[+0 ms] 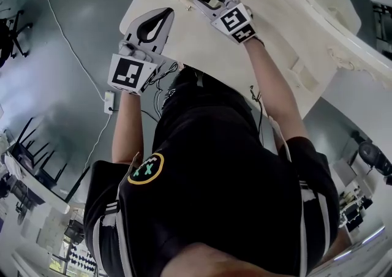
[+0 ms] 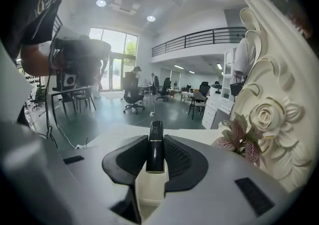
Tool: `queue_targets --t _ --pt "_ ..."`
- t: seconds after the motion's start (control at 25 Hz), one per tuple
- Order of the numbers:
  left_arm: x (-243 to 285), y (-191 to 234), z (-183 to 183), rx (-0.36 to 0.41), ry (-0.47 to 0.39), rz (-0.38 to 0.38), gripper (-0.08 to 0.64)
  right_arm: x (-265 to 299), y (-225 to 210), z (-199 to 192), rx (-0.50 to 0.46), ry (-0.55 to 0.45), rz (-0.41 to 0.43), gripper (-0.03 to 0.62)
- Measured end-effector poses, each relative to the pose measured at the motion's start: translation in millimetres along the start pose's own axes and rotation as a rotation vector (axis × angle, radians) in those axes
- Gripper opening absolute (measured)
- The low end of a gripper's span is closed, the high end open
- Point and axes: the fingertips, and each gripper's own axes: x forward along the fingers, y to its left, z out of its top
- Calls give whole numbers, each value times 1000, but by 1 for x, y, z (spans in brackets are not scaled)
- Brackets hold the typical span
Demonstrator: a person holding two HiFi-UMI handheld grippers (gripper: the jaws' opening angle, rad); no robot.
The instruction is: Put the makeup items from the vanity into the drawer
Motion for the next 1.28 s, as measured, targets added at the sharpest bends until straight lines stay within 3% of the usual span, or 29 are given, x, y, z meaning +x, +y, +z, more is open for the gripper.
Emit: queue_targets --t 0.32,0.64,1.12,1.28 --pt "-3 5 -1 -5 -18 -3 20 28 4 -17 17 86 40 118" --pt "-7 4 -2 -8 -8 9 20 29 -4 -39 78 183 -41 120" --pt "-10 -5 -2 2 -23 -8 20 21 -7 -42 101 168 -81 169" --pt "-13 -2 2 3 -27 -15 20 15 -6 -27 99 142 -97 170"
